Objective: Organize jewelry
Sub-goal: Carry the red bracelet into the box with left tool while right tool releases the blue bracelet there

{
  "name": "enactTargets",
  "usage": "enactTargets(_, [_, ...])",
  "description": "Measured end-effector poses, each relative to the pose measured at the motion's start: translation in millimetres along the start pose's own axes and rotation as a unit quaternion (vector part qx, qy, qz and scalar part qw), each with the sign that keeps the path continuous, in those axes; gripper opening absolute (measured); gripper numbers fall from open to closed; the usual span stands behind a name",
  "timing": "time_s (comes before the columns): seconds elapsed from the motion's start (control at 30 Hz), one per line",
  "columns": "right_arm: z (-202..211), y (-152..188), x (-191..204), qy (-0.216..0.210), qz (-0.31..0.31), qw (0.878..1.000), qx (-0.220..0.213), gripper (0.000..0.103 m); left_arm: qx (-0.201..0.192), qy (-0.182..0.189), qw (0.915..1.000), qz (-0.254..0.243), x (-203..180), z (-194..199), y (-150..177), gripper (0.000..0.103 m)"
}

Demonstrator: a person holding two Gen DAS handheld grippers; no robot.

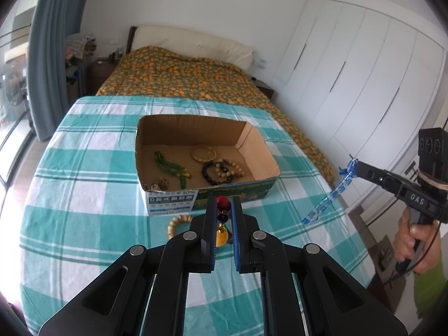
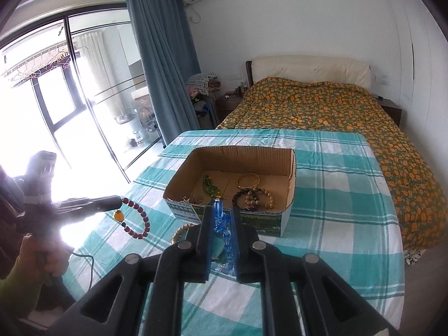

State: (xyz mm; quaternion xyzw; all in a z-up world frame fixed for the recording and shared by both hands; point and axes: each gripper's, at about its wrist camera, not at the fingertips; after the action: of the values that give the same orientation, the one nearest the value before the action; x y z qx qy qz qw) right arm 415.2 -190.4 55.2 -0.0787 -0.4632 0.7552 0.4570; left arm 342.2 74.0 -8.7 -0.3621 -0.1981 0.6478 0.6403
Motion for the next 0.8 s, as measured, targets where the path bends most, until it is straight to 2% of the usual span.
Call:
enactTargets(0.3, [-45.2, -48.4, -0.3, 0.027, 0.038, 0.999, 0.005, 0.012, 0.011, -0.011, 0.9999, -0.002, 14.4, -47.0, -46.4, 0.007])
enactTargets(0.5, [-95.7, -80.4, -21.5, 0.049, 0.045, 0.997, 0.025, 0.012, 0.018, -0.029, 0.9994, -0.008, 16.3, -91.3, -73.9, 0.007])
enactTargets(0.8, [-175.0, -102.0, -64.6, 0.108, 0.066, 0.990, 0.064, 0.012, 0.045, -0.049, 0.9977, -0.017, 11.6, -169.4, -99.3, 0.007])
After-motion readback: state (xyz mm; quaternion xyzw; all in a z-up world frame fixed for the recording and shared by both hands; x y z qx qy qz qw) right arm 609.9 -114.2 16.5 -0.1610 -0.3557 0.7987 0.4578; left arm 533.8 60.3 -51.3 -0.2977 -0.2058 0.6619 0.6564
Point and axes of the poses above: each gripper's, at about its wrist camera, not at the fingertips, and z roughly against the way its jaws point, x to its left, y to its underside, and after that the axes turned 8 degrees about -y, right-handed
